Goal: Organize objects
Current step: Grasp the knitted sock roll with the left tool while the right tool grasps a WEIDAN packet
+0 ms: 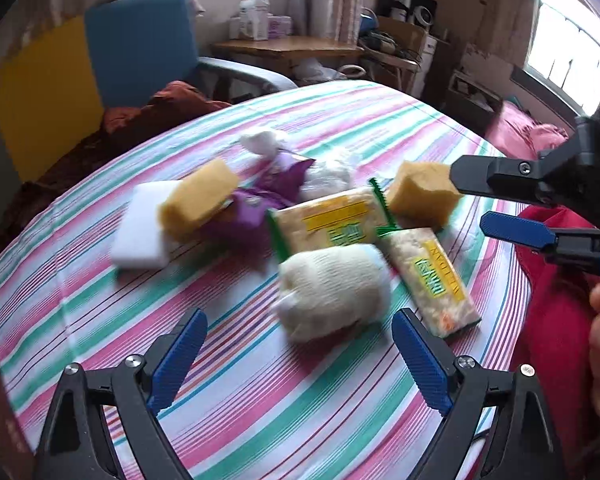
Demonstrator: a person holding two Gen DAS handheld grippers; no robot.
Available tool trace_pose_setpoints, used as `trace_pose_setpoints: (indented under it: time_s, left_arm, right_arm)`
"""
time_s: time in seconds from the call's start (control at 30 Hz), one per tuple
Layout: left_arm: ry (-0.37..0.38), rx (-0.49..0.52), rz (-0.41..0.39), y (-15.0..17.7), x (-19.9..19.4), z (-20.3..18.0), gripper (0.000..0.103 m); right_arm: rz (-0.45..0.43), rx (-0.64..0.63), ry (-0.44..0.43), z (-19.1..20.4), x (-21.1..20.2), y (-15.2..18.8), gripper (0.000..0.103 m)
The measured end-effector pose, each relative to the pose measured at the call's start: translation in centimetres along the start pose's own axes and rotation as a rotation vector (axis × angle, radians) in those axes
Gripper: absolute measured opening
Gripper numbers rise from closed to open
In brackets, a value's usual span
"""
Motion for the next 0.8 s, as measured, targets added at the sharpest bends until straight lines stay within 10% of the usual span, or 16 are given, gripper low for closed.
trace_pose_setpoints:
  time_s: [0.3,0.4,0.8]
  left_arm:
    - [-0.004,-0.021,0.072,-0.5,4.7,-1.2,0.094]
    - [0.052,-0.073,0.094,0.0,5.6,-0.7,0.07]
    - [0.017,-0.138,0.016,5.6,-0.8,4.5,0.069]
  right_arm:
    - [0.012,0.004,0.012,0.1,0.2,0.1,0.073]
    - [0.033,0.003,0.035,0.1,0.6,0.3,0.073]
    - [0.318,-0.094,0.288,0.0,5.6,2.1,0.073]
Point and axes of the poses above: each gripper's, at about its wrist camera, not at the fingertips, and x roughly the way its jaws point, z to its left, y to its underside, the point moved 4 cm from there along x, roughly the way its jaws point, and after that the axes turned 11 degrees about -z, right-handed, at the moved point
